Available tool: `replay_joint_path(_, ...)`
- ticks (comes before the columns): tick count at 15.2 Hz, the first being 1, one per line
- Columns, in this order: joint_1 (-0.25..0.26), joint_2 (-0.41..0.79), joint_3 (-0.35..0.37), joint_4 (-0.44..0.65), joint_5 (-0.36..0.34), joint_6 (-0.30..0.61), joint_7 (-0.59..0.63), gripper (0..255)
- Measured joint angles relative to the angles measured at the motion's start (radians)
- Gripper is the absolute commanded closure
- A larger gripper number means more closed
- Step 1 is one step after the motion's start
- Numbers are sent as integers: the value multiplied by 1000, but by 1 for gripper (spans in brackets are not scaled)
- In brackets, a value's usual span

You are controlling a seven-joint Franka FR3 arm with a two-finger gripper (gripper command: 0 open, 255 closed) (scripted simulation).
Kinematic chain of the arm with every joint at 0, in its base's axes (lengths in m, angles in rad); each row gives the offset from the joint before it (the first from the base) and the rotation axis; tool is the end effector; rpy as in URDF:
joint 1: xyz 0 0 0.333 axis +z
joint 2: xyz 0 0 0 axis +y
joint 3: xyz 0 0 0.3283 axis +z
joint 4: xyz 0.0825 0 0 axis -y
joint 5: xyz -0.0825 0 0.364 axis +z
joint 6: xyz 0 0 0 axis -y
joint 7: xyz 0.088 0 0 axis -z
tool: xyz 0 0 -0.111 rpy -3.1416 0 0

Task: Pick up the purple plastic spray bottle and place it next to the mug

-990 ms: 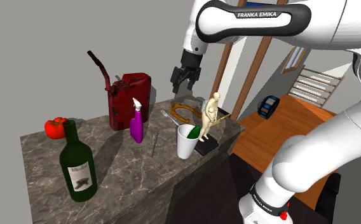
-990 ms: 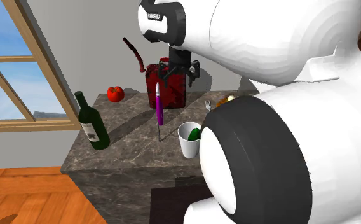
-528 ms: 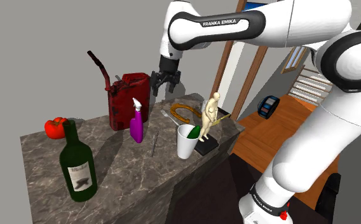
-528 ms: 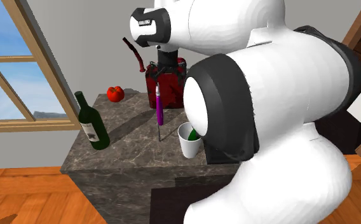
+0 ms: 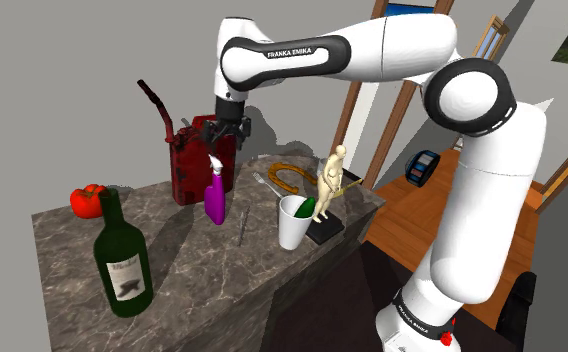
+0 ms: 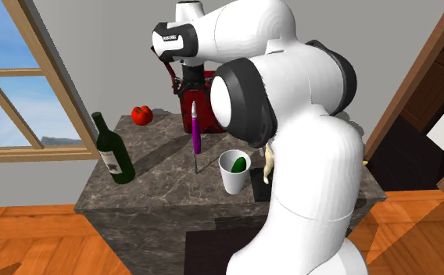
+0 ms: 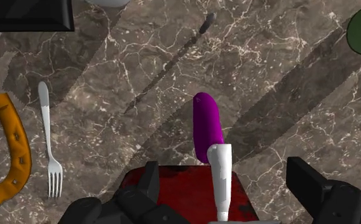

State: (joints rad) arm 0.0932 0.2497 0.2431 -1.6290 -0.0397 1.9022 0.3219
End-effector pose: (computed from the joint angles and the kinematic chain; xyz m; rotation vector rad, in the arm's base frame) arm 0.5931 0.1892 0.4941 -3.1108 -0.0289 -0.0347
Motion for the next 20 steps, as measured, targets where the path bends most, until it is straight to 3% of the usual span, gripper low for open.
replay_joint_path(3,15,85,-3,82,-23,-4,20,0)
replay_joint_path(10,19,121,-6,43,-33,69,28,0)
replay_joint_path(16,18,123,-7,36,-33,79,28,0)
replay_joint_path(17,18,123,-7,36,-33,79,28,255)
replay_joint_path(20,18,123,-7,36,-33,79,28,255)
